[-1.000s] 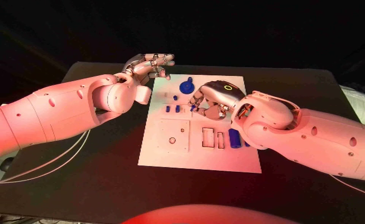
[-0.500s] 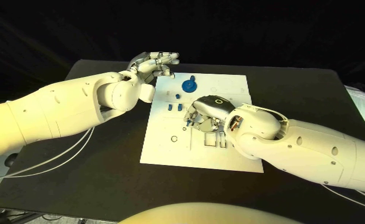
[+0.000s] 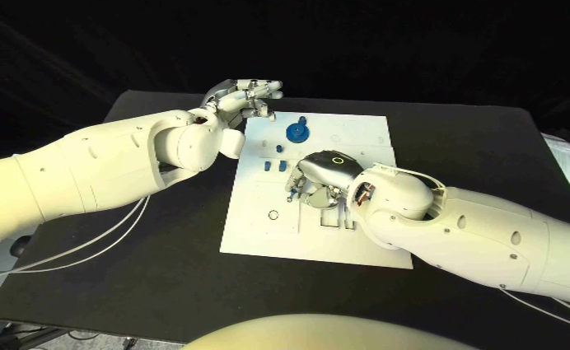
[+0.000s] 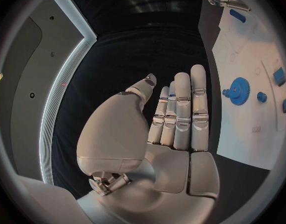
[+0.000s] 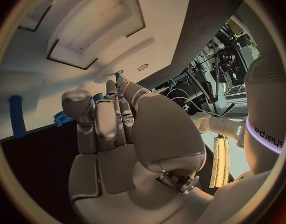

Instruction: Assemble the parts on the task board

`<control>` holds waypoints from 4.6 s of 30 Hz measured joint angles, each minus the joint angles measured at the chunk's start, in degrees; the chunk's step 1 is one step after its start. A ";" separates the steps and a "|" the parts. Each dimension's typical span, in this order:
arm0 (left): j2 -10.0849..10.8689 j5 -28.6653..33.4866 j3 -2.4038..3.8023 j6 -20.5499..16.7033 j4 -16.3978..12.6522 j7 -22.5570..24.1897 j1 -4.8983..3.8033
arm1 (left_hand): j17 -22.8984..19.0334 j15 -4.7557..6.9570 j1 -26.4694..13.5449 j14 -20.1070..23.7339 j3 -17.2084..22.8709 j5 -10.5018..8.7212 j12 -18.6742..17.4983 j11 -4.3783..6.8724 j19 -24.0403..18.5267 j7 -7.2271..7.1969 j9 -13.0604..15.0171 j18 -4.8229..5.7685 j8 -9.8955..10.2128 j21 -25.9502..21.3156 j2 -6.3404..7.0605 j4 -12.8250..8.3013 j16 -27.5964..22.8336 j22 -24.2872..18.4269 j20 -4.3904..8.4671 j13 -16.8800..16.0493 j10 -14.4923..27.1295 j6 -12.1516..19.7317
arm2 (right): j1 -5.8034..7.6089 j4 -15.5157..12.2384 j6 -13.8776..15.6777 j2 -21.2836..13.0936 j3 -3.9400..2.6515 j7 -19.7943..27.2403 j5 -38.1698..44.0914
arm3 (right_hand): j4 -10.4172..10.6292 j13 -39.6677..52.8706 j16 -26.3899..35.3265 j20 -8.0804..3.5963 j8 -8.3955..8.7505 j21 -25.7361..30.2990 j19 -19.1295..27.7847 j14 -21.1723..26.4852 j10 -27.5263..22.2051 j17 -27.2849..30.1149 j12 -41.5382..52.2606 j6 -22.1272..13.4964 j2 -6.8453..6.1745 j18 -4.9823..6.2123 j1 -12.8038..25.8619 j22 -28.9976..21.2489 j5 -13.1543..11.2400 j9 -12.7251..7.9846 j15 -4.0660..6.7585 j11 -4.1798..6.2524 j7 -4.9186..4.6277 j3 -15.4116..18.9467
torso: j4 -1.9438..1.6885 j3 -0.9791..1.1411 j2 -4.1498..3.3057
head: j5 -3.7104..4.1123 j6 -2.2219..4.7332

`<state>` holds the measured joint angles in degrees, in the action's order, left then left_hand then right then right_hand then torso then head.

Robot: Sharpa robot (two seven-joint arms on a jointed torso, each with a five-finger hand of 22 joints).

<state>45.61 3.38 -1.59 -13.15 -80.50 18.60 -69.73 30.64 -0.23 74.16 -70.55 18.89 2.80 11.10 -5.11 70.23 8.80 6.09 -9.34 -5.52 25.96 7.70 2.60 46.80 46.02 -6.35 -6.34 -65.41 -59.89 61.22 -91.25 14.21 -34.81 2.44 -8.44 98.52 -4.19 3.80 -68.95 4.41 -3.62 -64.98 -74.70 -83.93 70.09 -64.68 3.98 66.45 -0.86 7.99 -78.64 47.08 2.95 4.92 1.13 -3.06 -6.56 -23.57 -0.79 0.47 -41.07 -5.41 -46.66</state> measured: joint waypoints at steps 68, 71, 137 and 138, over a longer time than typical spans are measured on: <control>0.69 -0.11 -0.02 0.96 -0.39 -2.26 0.00 | -0.61 -0.40 0.32 0.40 -1.09 0.00 0.40 -0.39 0.20 0.21 -0.20 0.02 0.00 -0.99 -0.77 -0.18 -0.22 -0.91 -0.21 -0.04 0.81 0.22 | 5.89 -5.56 1.10 -15.10 -1.42 -4.01 -2.53 | 1.59 -0.01 1.24 2.16 -0.35 3.62 2.18 -0.20 -13.22 3.17 3.26 -8.92 -4.74 -0.01 3.06 -6.18 0.50 -0.86 -1.65 -2.75 -1.59 7.77 | 0.11 0.01 0.04 | 1.22 0.53; 0.69 -0.12 -0.02 1.02 -0.44 -2.26 0.00 | -0.61 -0.40 0.31 0.40 -1.09 0.00 0.40 -0.39 0.20 0.21 -0.20 0.01 0.00 -0.99 -0.77 -0.18 -0.22 -0.91 -0.21 -0.04 0.81 0.22 | 5.92 -4.76 0.05 -14.75 -1.35 -4.20 -2.56 | 1.59 -0.01 1.55 2.16 -0.35 3.75 2.18 -0.20 -13.22 3.37 3.71 -8.84 -4.35 -0.01 2.67 -6.23 0.50 -0.86 -1.65 -2.74 -1.51 7.77 | 0.07 0.04 0.03 | 1.31 0.59; 0.58 -1.37 -0.08 1.57 -0.27 -2.84 0.02 | -0.74 -0.60 0.32 0.60 -1.41 0.00 0.40 -0.39 0.20 0.41 -0.24 0.01 0.00 -1.18 -0.76 -0.16 -0.22 -1.13 -0.21 -0.11 0.81 0.42 | 4.51 -12.93 4.94 -11.34 -1.70 -4.94 -2.10 | -1.03 0.06 -0.93 0.31 -2.52 -1.61 -0.94 0.00 -3.48 1.08 5.76 -0.86 -0.82 -0.01 -1.64 2.22 -0.29 0.74 -0.20 -1.61 -0.73 -0.72 | 0.01 0.01 0.08 | 0.93 0.38; 0.54 -1.38 -0.09 1.58 -0.27 -2.84 0.02 | -0.74 -0.60 0.32 0.60 -1.41 0.00 0.40 -0.39 0.20 0.41 -0.24 0.01 0.00 -1.18 -0.76 -0.16 -0.22 -1.13 -0.21 -0.11 0.81 0.42 | 4.32 -13.05 4.94 -10.64 -1.63 -4.89 -2.26 | -0.94 0.06 -0.93 0.31 -2.51 -1.61 -0.94 0.00 -3.48 1.08 5.76 -0.87 -0.82 -0.01 -1.64 2.22 -0.29 0.74 -0.20 -1.61 -0.73 -0.81 | -0.01 0.01 0.08 | 0.84 0.35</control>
<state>46.16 1.99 -1.67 -11.57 -80.76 15.77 -69.71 29.89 -0.82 74.47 -69.95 17.48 2.80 11.50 -5.50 70.43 9.20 5.86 -9.33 -5.51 24.78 6.94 2.44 46.59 44.89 -6.56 -6.44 -64.60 -59.46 65.54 -104.29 19.15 -45.45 0.81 -13.33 96.26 -5.13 3.86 -69.88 4.72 -6.13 -66.59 -75.64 -83.93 66.62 -63.60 9.73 65.59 -1.68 7.99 -80.28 49.30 2.66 5.66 0.94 -4.67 -7.29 -24.38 -0.79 0.47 -40.99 -4.57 -46.31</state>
